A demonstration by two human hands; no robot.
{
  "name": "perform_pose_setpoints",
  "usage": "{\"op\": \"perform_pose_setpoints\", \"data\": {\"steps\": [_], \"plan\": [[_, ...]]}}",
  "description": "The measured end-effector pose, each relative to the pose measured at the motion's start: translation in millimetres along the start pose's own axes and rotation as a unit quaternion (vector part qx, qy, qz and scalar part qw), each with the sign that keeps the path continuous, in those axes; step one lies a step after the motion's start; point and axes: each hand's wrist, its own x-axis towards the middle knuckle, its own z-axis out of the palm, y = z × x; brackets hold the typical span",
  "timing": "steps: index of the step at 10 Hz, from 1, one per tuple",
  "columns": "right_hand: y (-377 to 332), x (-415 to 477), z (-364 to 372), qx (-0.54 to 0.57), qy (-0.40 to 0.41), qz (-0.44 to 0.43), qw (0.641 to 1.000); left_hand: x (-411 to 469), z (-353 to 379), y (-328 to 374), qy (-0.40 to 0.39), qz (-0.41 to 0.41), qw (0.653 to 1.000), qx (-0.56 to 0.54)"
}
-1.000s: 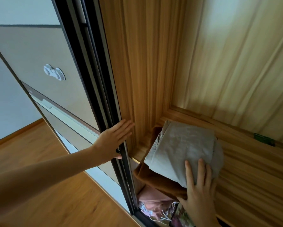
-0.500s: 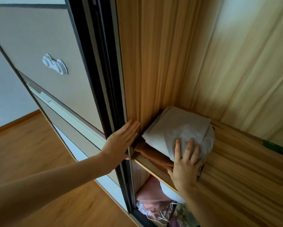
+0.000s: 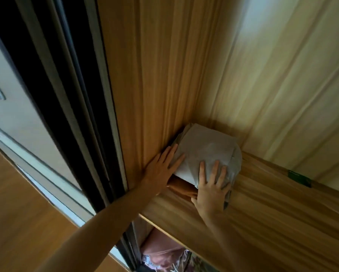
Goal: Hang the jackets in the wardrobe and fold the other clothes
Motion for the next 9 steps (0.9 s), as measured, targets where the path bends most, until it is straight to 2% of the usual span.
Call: {"op": "perform_pose_setpoints", "data": {"steps": [4,6,7,8,9], "plan": [[29,82,19,0.011,-0.016,0.0,1.0,95,21,3,0.001,-0.002,0.993,-0.119],[38,76,3,0.041,-0.057,-0.035,0.997,92,18,6,-0.001,-0.003,0.995,-0.103],[44,66,-16,0.059,-0.071,-0.035,0.995,78,-4,13,-0.042,-0.018,0.994,-0.103],[51,46,-32,0.101,-0.062,-0.019,0.993,58,-32,20,-0.082,-0.014,0.982,-0.167],[55,16,-48,0.087,-0.028,-0.04,0.995,37,-58,23,-0.067,0.001,0.98,-0.186]]}}
